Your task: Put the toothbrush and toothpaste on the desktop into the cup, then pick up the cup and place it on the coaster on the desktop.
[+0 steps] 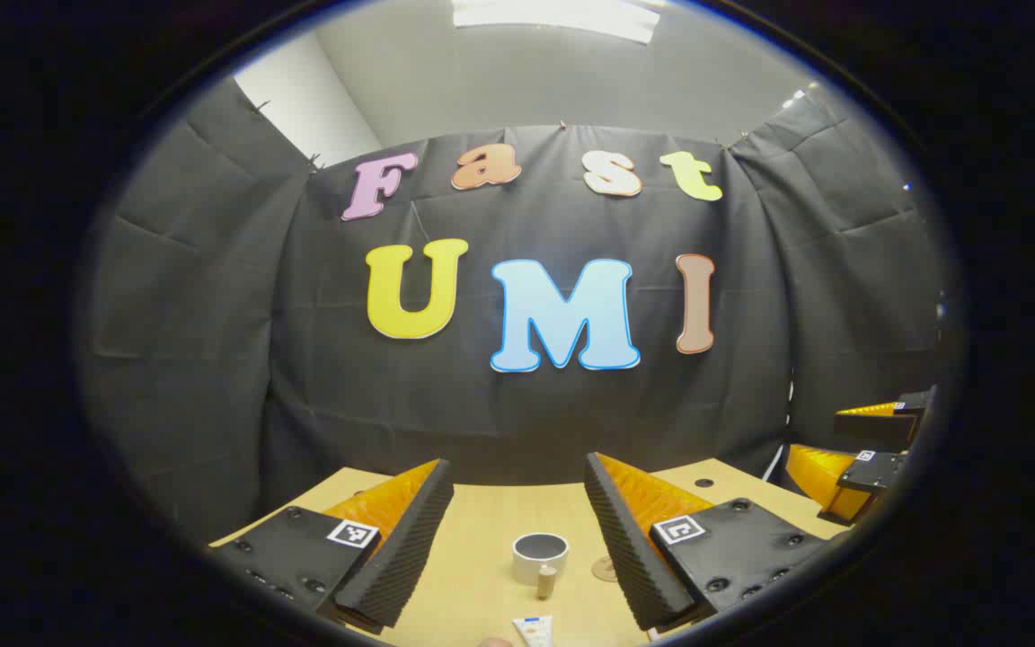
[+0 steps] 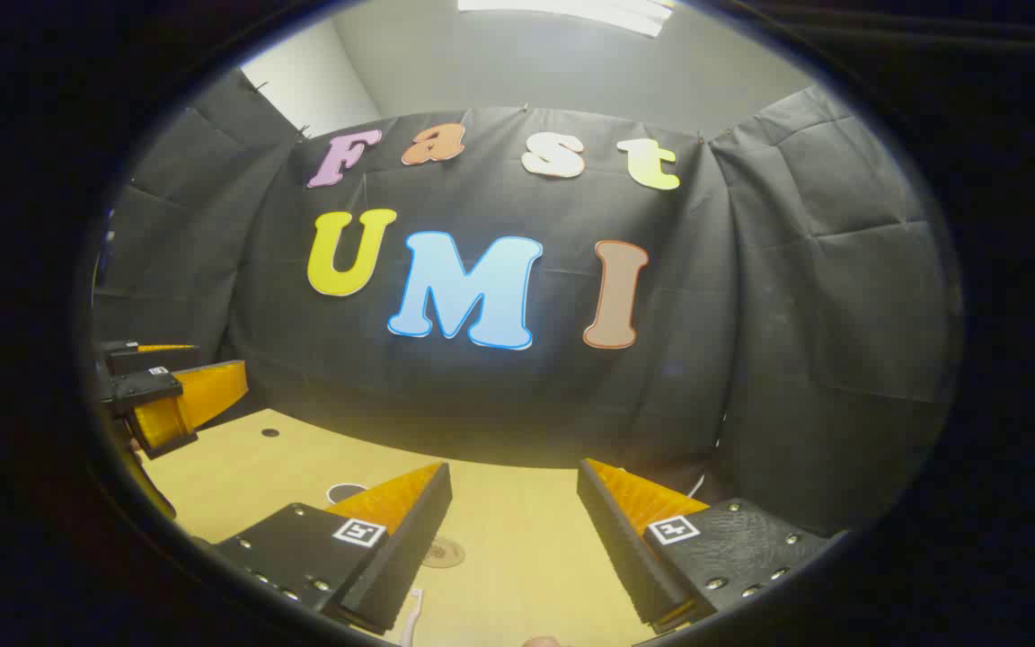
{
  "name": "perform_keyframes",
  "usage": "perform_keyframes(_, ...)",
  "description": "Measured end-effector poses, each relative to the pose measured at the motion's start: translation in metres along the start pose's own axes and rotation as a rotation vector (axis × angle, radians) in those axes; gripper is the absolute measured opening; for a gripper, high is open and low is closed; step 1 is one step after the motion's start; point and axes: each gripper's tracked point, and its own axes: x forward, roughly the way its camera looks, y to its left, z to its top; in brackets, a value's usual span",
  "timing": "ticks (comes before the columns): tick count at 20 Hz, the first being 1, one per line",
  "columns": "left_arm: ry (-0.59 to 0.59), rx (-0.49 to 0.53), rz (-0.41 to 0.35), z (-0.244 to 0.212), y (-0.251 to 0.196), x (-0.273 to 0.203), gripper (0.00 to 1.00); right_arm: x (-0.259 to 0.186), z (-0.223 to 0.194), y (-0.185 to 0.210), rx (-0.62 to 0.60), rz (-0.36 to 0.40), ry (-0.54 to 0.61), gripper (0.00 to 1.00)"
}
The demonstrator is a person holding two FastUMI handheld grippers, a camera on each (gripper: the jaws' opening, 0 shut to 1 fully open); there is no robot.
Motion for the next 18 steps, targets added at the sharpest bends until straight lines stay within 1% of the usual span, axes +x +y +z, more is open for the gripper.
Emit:
perform_keyframes(8,0.047,-0.008,0.011,-0.018,0.000,0.014,0.94,0.014,-0.006,0.008,-0.013,0.040,0.016,0.90)
perform_keyframes(10,0.060,-0.002,0.018,-0.024,0.000,0.015,0.95,0.018,-0.007,0.011,-0.010,0.051,0.016,0.90)
perform_keyframes(13,0.070,-0.003,0.018,-0.030,-0.002,0.021,0.94,0.021,-0.012,0.013,0.008,0.065,0.029,0.90)
perform_keyframes(15,0.090,0.000,0.018,-0.037,-0.001,0.023,0.96,0.024,-0.017,0.014,0.011,0.072,0.042,0.90)
perform_keyframes(18,0.105,-0.003,0.019,-0.042,-0.001,0.027,0.95,0.030,-0.022,0.015,0.005,0.081,0.066,0.90)
